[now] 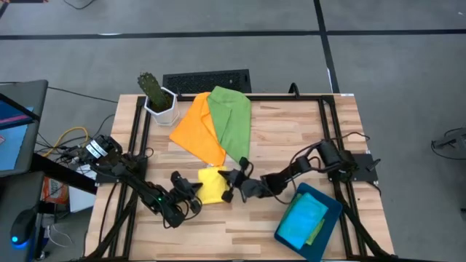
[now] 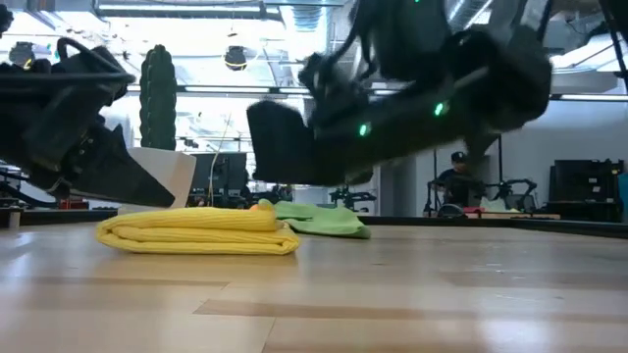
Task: Fold microfiber towels
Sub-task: Fold the yellow microfiber towel, then put the folded yellow microfiber towel into the blue bin
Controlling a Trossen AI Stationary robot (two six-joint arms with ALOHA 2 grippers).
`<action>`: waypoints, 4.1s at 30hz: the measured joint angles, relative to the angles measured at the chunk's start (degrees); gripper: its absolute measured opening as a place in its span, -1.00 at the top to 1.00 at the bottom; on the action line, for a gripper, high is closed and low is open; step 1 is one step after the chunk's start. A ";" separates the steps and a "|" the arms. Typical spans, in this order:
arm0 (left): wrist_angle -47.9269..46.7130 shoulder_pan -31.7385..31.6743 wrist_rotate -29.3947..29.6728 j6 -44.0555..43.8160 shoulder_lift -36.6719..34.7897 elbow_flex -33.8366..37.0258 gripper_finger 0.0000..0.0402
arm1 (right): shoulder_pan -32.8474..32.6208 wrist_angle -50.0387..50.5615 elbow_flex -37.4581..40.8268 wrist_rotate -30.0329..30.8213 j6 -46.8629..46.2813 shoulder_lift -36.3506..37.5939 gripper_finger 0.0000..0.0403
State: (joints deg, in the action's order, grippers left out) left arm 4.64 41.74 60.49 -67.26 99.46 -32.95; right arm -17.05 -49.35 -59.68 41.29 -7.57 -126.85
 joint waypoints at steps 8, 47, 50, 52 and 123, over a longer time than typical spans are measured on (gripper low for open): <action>8.72 0.00 1.44 -0.58 0.00 4.05 1.00 | -4.36 -1.35 -0.08 -4.05 0.50 0.05 0.88; 22.71 -4.13 -0.95 13.00 0.00 4.29 1.00 | 5.61 42.28 -1.97 -13.54 -29.89 17.67 -0.20; 22.69 -4.13 -2.35 13.00 0.00 4.29 1.00 | 6.65 46.39 -2.14 -15.44 -33.79 15.53 -0.23; 22.19 -4.13 -3.42 13.00 0.00 4.29 1.00 | 6.97 45.64 -4.37 -16.50 -35.21 13.79 -0.22; 23.41 -2.14 -0.28 20.94 -3.21 3.06 1.00 | -37.35 118.41 -16.11 -2.91 -115.45 28.08 0.92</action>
State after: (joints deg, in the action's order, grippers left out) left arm 28.05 39.59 60.20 -46.33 96.25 -29.89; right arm -54.40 69.06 -75.79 38.38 -123.02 -98.78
